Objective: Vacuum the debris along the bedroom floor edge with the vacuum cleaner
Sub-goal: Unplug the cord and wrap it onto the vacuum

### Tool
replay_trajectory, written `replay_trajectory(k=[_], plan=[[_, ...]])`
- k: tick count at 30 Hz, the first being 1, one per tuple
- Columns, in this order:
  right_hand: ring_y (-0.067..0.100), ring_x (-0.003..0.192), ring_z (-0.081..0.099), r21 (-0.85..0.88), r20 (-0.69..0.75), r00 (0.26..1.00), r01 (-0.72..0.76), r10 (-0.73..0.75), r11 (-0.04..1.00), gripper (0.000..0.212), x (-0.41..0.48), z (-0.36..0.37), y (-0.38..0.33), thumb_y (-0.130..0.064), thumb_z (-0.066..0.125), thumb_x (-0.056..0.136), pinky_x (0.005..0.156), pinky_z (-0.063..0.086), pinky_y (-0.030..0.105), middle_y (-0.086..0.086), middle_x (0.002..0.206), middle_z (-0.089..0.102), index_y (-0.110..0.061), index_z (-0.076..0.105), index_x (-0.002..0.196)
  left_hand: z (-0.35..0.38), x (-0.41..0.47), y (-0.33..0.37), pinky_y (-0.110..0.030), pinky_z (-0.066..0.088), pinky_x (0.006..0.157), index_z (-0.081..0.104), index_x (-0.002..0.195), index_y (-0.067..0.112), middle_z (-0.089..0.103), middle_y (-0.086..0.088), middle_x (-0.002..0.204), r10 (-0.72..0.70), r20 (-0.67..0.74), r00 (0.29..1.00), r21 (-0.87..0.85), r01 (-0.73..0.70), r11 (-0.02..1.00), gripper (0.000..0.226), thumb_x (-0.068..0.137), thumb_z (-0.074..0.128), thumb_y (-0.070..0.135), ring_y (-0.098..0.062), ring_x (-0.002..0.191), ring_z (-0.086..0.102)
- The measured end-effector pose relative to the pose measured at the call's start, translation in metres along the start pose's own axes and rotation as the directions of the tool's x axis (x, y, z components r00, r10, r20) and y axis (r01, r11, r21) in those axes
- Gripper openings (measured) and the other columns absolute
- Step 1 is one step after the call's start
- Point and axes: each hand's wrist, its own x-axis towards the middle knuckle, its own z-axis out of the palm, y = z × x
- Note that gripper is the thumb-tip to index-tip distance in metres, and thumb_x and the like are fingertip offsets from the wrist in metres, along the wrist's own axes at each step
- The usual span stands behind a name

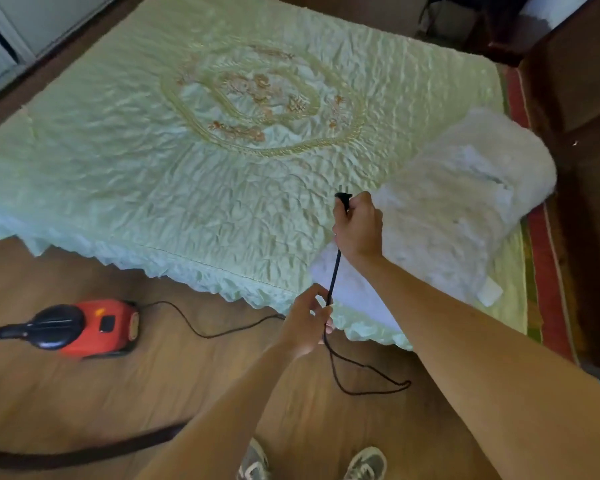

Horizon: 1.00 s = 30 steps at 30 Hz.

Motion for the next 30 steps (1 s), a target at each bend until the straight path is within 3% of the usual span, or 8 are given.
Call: replay_trajectory(k=[4,7,11,17,19,25,28,30], plan=[[0.036,0.061,0.064,-0.028,0.079,0.994,0.082,-0.08,0.996,0.028,-0.007,0.056,-0.05,-0.037,0.052,0.097,0.049,0.053,0.051,0.017,0.072,0.062,-0.012,0.041,0.089,-0.057,-0.01,-0.004,-0.04,0.047,0.062,0.054,0.088,0.015,0.052,-0.012,0.075,0.002,-0.083,0.997,-0.068,-0.008,0.998,0.012,0.097,0.05,0.009,-0.022,0.062,0.056],[0.036,0.063,0.065,-0.012,0.143,0.984,0.106,-0.103,0.994,0.03,-0.017,0.097,-0.08,-0.043,0.049,0.095,0.051,0.054,0.05,0.015,0.073,0.063,-0.016,0.039,0.089,-0.091,-0.02,-0.009,-0.04,0.05,0.064,0.054,0.086,0.018,0.053,-0.012,0.075,-0.026,-0.146,0.989,-0.137,0.006,0.991,0.015,0.097,0.05,0.008,-0.021,0.06,0.057],[0.035,0.062,0.064,0.016,0.252,0.955,0.158,-0.157,0.987,0.028,-0.035,0.146,-0.114,-0.041,0.05,0.097,0.051,0.054,0.051,0.013,0.072,0.063,-0.016,0.039,0.089,-0.132,-0.03,-0.022,-0.036,0.045,0.059,0.052,0.088,0.013,0.047,-0.016,0.076,-0.086,-0.227,0.97,-0.258,0.026,0.966,0.016,0.097,0.047,0.0,-0.025,0.066,0.05],[0.032,0.061,0.066,0.063,0.388,0.889,0.236,-0.242,0.97,0.028,-0.054,0.217,-0.16,-0.037,0.052,0.098,0.05,0.054,0.051,0.012,0.071,0.064,-0.012,0.041,0.09,-0.187,-0.036,-0.039,-0.052,0.053,0.068,0.051,0.093,0.007,0.051,-0.019,0.069,-0.113,-0.349,0.93,-0.348,-0.017,0.937,0.013,0.096,0.044,-0.004,-0.018,0.049,0.057],[0.031,0.063,0.066,0.08,0.426,0.865,0.257,-0.266,0.963,0.028,-0.057,0.241,-0.175,-0.037,0.053,0.098,0.053,0.055,0.051,0.01,0.072,0.064,-0.012,0.042,0.09,-0.207,-0.036,-0.042,-0.056,0.055,0.069,0.053,0.087,0.015,0.053,-0.017,0.069,-0.123,-0.395,0.91,-0.356,-0.028,0.934,0.02,0.095,0.046,-0.003,-0.021,0.054,0.058],[0.029,0.064,0.067,0.117,0.541,0.775,0.315,-0.326,0.942,0.027,-0.06,0.324,-0.215,-0.037,0.053,0.098,0.054,0.056,0.05,0.008,0.072,0.064,-0.015,0.041,0.088,-0.27,-0.024,-0.05,-0.035,0.051,0.053,0.05,0.082,0.019,0.049,-0.018,0.078,-0.154,-0.526,0.837,-0.411,-0.091,0.907,0.03,0.093,0.039,-0.008,-0.016,0.051,0.055],[0.029,0.062,0.066,0.14,0.604,0.711,0.349,-0.359,0.927,0.027,-0.061,0.363,-0.23,-0.036,0.052,0.098,0.054,0.055,0.049,0.008,0.07,0.064,-0.014,0.041,0.088,-0.295,-0.012,-0.057,-0.036,0.042,0.054,0.05,0.07,0.028,0.05,-0.014,0.07,-0.195,-0.569,0.799,-0.447,-0.102,0.888,0.043,0.092,0.037,-0.007,-0.021,0.054,0.05],[0.029,0.061,0.066,0.149,0.645,0.666,0.372,-0.375,0.916,0.028,-0.062,0.387,-0.236,-0.037,0.052,0.099,0.055,0.055,0.049,0.008,0.069,0.065,-0.012,0.042,0.089,-0.309,-0.003,-0.062,-0.04,0.043,0.056,0.048,0.079,0.018,0.053,-0.005,0.06,-0.222,-0.594,0.774,-0.467,-0.107,0.878,0.032,0.092,0.035,-0.008,-0.024,0.056,0.048]])
